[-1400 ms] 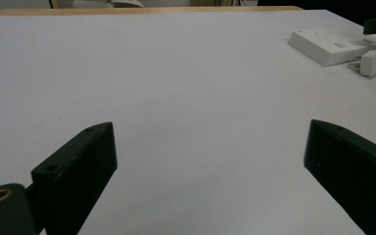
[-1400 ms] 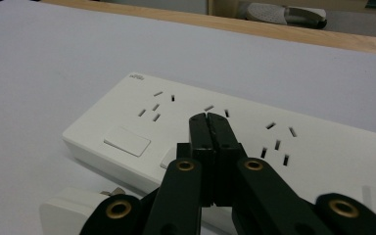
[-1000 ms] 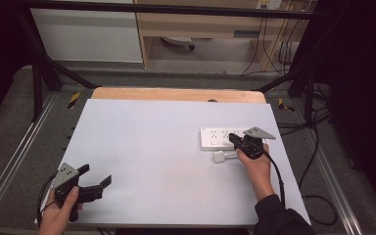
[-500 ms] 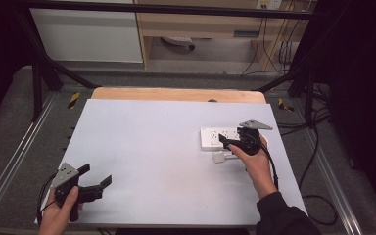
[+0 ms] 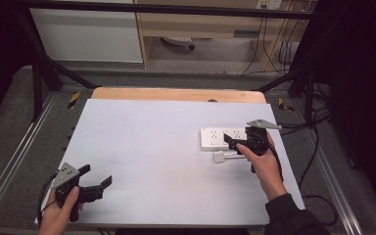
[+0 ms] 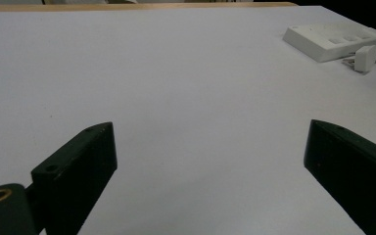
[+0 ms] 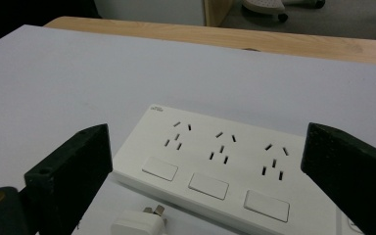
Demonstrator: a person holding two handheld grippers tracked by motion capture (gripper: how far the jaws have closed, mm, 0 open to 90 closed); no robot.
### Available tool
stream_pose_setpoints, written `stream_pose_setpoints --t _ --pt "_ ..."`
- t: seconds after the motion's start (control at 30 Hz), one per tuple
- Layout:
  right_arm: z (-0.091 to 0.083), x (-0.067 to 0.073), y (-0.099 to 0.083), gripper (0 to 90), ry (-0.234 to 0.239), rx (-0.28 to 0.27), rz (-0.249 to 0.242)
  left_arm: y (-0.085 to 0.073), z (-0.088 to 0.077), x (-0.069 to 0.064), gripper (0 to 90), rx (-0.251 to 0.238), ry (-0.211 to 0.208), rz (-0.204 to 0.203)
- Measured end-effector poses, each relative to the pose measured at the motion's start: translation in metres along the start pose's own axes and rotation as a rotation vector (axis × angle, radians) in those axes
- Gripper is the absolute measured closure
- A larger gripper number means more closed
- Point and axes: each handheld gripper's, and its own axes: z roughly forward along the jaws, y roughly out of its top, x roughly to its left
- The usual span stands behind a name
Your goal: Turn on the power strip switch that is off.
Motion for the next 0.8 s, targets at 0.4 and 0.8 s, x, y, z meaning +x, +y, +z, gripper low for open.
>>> stream_pose_setpoints --t 0.4,0.8 --pt "-0.028 -0.006 -0.003 4.1 0.006 -0.07 -0.015 0.0 0.0 0.0 5.3 -0.001 0.001 -0.001" --pt "-0.056 -0.019 -0.034 4.8 0.002 -0.079 -0.019 0.0 -0.001 0.0 5.3 -0.005 0.001 -0.002"
